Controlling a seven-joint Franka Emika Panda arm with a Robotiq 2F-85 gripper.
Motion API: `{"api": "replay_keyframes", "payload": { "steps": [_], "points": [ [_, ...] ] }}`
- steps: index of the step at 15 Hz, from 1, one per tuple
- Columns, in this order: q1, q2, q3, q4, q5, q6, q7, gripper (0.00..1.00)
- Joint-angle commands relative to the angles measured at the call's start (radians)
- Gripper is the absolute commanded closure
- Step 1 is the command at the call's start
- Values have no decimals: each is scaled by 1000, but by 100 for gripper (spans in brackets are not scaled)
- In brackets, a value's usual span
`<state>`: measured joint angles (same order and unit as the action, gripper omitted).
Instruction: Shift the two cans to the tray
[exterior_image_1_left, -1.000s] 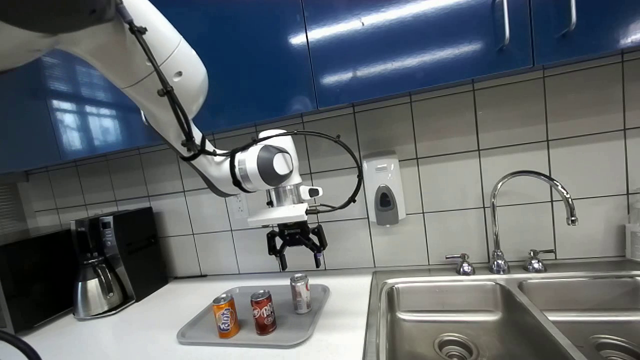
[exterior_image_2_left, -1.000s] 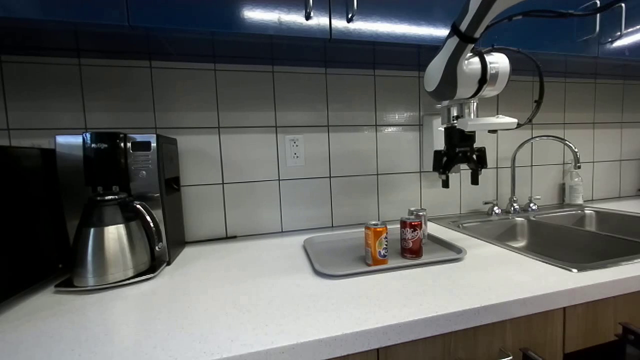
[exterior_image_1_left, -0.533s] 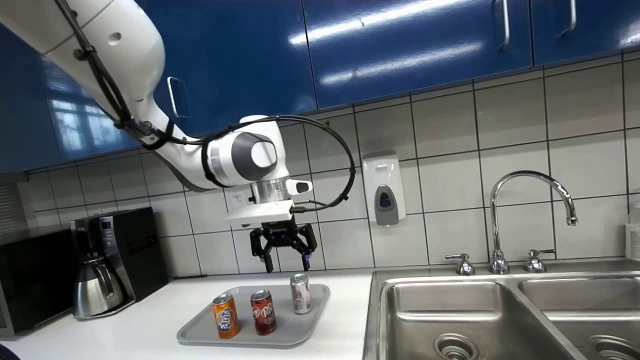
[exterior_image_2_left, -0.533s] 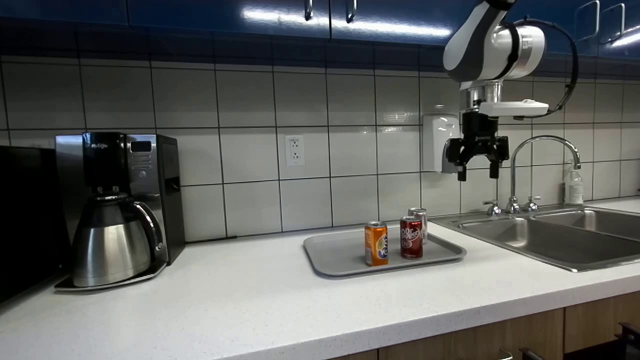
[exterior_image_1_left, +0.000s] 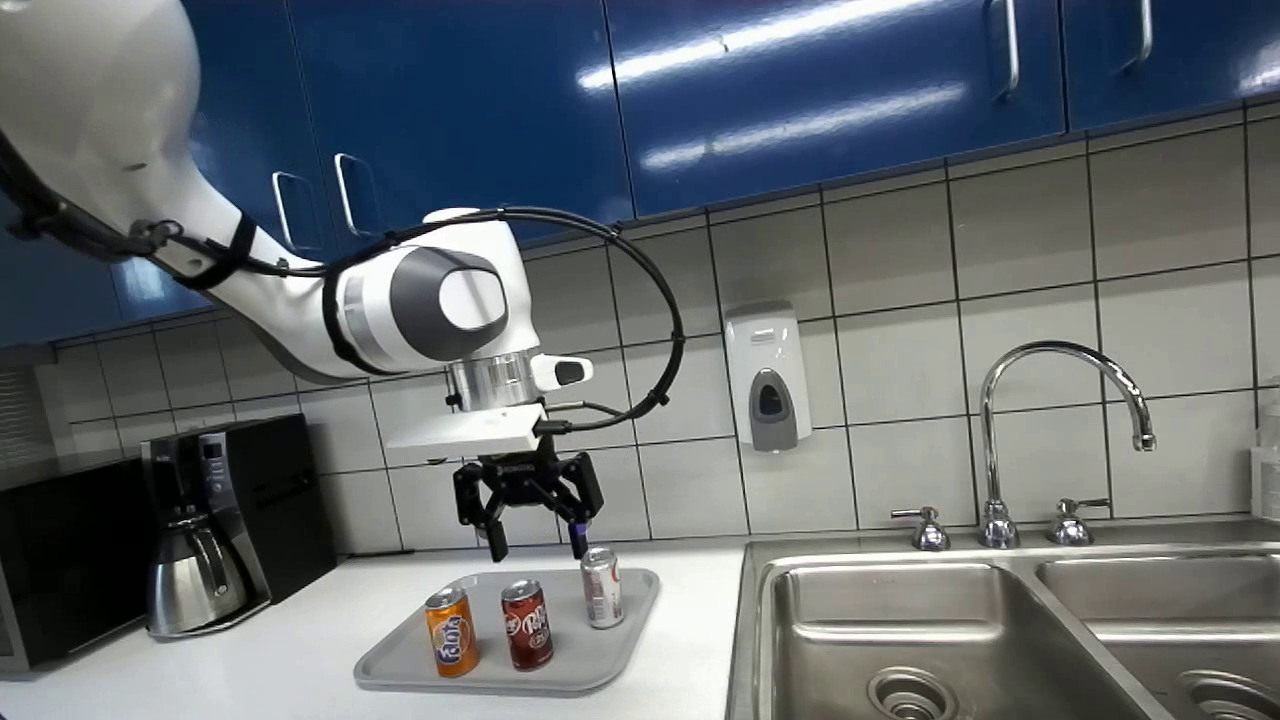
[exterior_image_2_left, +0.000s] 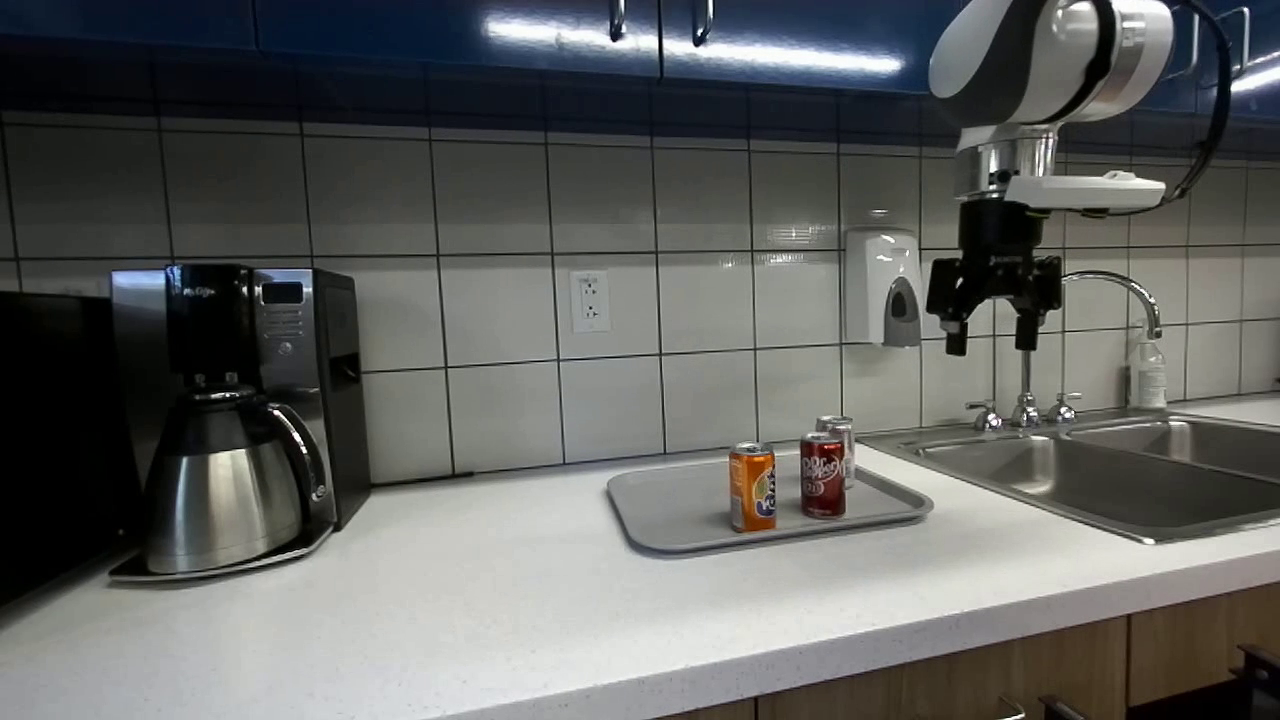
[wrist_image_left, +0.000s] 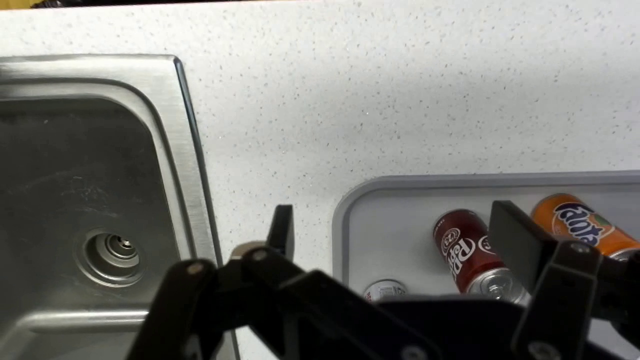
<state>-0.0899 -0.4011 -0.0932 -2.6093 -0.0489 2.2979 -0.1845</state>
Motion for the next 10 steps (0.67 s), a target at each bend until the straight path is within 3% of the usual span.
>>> {"api": "replay_keyframes", "payload": {
  "steps": [1,2,10],
  "points": [
    [-2,-123,6,-85,-27,-47,15,0],
    [7,-44,-7,-34,-6,-16,3,0],
    [7,-87,-7,-66,-9,-30,4,0]
  ]
}}
